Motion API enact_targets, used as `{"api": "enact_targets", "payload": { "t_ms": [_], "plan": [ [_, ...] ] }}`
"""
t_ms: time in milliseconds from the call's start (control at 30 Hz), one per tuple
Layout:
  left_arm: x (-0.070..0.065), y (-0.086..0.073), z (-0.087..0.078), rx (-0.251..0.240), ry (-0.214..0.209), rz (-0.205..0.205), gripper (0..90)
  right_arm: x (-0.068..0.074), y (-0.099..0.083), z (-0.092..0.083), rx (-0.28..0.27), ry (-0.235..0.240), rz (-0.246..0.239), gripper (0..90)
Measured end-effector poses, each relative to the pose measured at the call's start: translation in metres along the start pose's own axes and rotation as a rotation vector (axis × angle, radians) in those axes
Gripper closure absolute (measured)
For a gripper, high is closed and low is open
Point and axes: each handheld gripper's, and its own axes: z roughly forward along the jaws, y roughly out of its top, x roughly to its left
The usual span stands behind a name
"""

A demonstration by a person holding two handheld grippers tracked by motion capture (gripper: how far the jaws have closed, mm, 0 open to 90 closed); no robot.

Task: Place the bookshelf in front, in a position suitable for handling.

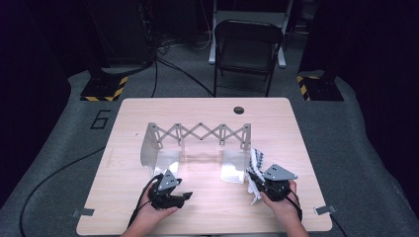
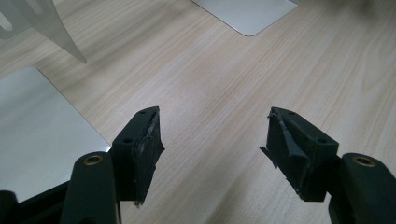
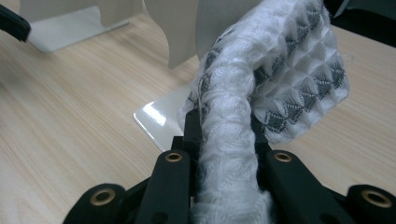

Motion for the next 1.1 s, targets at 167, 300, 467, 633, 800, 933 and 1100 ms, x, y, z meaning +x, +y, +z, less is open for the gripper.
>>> {"api": "enact_targets", "payload": {
  "t_ms": [167,300,467,633,800,933,1100],
  "plan": [
    [-0.001,0.000,0.000,0.000,0.001,0.002,35.1,-0.004,-0.014,0.021,0.165,0.041,0.033,77.4],
    [0.000,0.000,-0.001,0.000,-0.008,-0.005,35.1,-0.006,-0.019,0.031,0.232,0.049,0.048,77.5],
    [0.001,0.000,-0.001,0.002,-0.011,-0.010,35.3,-0.001,0.009,0.002,0.028,0.042,0.067,77.4],
    [-0.001,0.001,-0.002,-0.002,-0.008,0.002,35.3,-0.001,0.001,0.007,0.071,0.041,0.047,77.3],
    [0.000,0.000,-0.002,-0.012,-0.006,-0.015,35.5,-0.004,-0.014,0.030,0.223,0.035,0.014,77.3],
    [0.001,0.000,-0.002,-0.004,-0.004,-0.011,35.5,-0.007,0.008,0.016,0.118,0.029,0.040,77.3],
    [-0.001,-0.001,0.000,-0.002,-0.002,-0.015,35.5,-0.011,0.023,0.005,0.044,0.023,0.012,77.3]
  ]
}}
